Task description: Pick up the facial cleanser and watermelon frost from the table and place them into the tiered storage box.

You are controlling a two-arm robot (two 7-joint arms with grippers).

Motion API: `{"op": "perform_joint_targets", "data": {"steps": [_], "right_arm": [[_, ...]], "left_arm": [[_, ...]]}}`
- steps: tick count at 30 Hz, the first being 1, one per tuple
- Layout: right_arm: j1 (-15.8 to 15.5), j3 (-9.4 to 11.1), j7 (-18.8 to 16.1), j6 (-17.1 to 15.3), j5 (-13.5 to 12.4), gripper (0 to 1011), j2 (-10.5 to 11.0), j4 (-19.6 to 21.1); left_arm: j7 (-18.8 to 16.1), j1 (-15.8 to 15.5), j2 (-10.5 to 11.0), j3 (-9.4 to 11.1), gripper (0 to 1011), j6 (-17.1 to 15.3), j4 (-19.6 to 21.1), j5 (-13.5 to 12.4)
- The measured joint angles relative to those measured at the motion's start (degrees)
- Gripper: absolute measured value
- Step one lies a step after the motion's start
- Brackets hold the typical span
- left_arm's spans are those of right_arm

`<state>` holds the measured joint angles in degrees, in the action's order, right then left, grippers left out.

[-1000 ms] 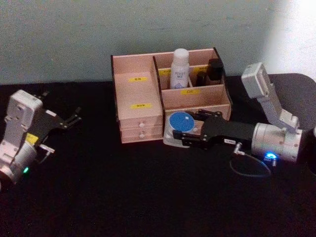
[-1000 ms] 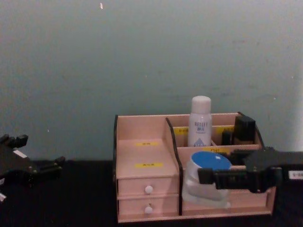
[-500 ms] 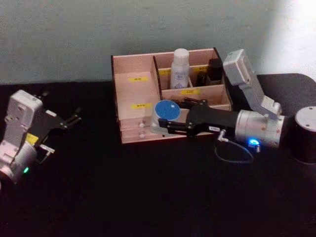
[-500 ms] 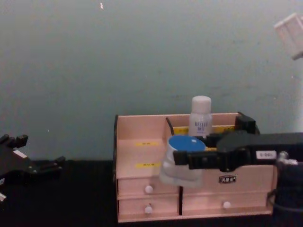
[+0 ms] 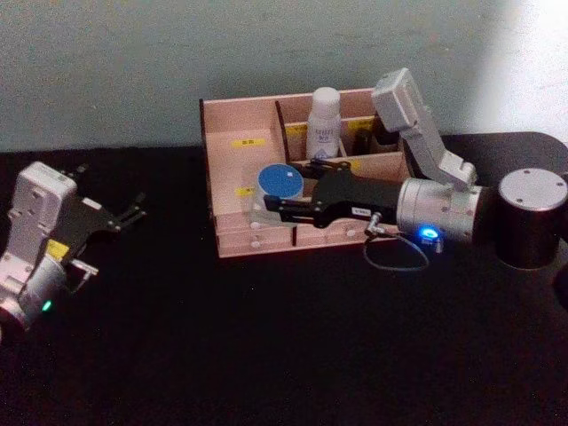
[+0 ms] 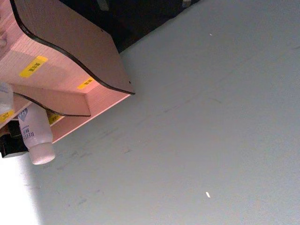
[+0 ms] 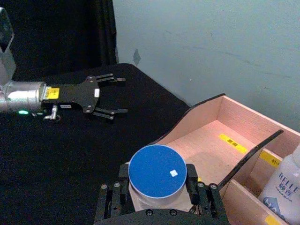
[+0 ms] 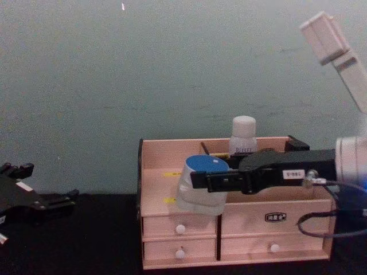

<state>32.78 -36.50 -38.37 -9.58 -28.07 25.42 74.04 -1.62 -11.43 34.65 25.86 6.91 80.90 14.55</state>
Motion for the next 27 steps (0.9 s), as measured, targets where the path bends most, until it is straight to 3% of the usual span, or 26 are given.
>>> {"op": "perform_joint_targets", "data": {"steps": [15, 27], "right_arm": [[5.1, -1.4, -0.8, 0.9, 1.8, 729, -4.7, -8.9], [7.3, -1.1, -0.7, 1.4, 2.4, 729, -7.4, -12.9]], "left_arm": [[0.0, 0.0, 0.0, 0.0, 1001, 0.0, 0.0, 0.0], [0.0, 0.0, 0.0, 0.0, 1001, 0.0, 0.0, 0.0]]}}
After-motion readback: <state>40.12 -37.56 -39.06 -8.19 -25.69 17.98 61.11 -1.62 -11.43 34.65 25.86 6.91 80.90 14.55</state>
